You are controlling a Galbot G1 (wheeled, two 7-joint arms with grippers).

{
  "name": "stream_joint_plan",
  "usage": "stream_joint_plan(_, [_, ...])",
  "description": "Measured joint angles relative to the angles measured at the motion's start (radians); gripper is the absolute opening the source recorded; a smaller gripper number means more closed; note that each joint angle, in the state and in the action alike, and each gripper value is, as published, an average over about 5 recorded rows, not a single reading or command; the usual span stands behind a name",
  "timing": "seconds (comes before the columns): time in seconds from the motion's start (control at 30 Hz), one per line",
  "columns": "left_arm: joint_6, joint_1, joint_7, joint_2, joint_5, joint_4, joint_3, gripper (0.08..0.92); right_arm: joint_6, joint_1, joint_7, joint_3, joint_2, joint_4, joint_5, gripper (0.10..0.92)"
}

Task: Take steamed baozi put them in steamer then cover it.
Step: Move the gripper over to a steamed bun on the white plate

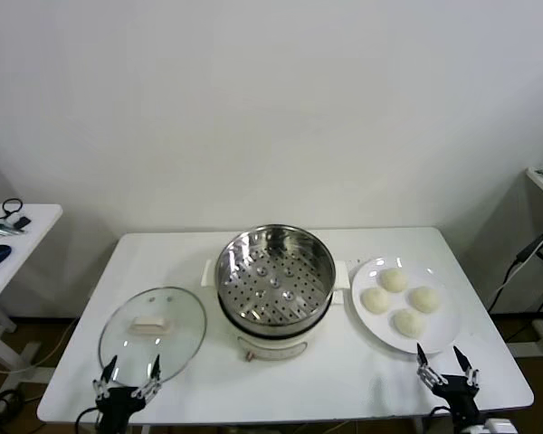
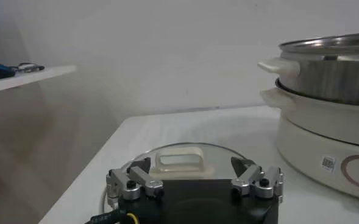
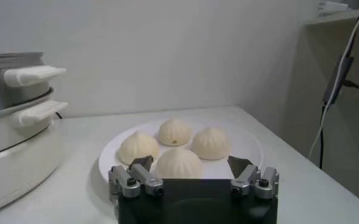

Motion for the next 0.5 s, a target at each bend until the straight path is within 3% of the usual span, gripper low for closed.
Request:
stream_joint_plan(0.27, [0.001, 0.002, 0.000, 0.008, 0.008, -0.005, -0.002, 0.823, -0.179, 0.154, -0.021, -0.013, -0.123, 0.008, -0.066, 0.823])
stream_joint_plan(0.5, [-0.006, 0.001, 0.000, 0.016, 0.016, -0.005, -0.003, 0.823, -0.293, 0.482, -0.175, -0.187, -0.336, -0.111, -0.121, 0.823])
